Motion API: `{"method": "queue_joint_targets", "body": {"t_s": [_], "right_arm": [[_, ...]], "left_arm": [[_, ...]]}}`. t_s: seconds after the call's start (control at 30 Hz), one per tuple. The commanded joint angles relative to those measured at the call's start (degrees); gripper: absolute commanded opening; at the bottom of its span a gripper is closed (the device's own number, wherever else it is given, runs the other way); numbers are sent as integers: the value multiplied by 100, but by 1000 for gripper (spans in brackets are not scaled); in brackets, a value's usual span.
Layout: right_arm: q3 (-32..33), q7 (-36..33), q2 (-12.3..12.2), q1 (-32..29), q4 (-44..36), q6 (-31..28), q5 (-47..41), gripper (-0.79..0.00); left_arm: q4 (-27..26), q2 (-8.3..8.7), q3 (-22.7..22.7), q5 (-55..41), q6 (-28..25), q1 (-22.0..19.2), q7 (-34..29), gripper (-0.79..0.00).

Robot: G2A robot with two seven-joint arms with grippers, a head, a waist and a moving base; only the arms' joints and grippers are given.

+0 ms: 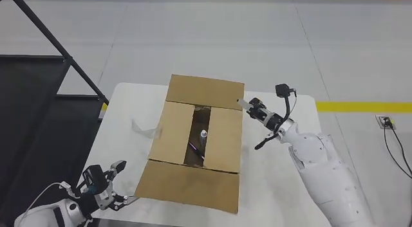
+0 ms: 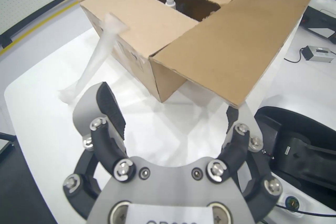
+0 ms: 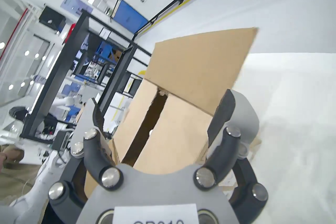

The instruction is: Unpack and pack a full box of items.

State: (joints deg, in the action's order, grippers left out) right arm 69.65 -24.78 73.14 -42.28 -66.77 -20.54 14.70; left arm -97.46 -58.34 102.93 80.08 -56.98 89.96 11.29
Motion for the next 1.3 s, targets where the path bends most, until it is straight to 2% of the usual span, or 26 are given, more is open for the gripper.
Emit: {"method": "queue_joint_targets", "body": {"t_s": [0.0,0.2,0.3,0.5,0.7,0.8,0.97,1.17,1.27], "right_arm": [[-56,191,34,189,304,86,-24,0],[-520,552,257,936,1509,181,-118,0],[-747,439,401,1313,2181,-15,-408,0],[-937,-180,630,1893,3299,-797,-1184,0],[-768,-1316,720,2221,3980,-1661,-2262,0],[-589,-2131,722,2275,4158,-2042,-2981,0],[-292,-3416,668,2326,4321,-2359,-3952,0],[-211,-3876,505,2088,3614,-2022,-4231,0],[-229,-4102,395,1909,3173,-1796,-4159,0]], "left_arm": [[-37,-5,-47,-160,72,-30,-33,0],[-172,-28,-162,-789,489,-154,-236,0],[-233,-52,-254,-1101,848,-233,-362,0],[-312,-108,-495,-1653,1742,-478,-789,0],[-422,-160,-836,-1835,2358,-671,-1098,0],[-408,-187,-981,-1899,2679,-785,-1220,0],[-356,-229,-1214,-1906,3121,-1003,-1386,0],[-271,-250,-1394,-1732,3275,-1191,-1486,0],[-233,-265,-1537,-1293,3503,-1272,-1350,0]]}}
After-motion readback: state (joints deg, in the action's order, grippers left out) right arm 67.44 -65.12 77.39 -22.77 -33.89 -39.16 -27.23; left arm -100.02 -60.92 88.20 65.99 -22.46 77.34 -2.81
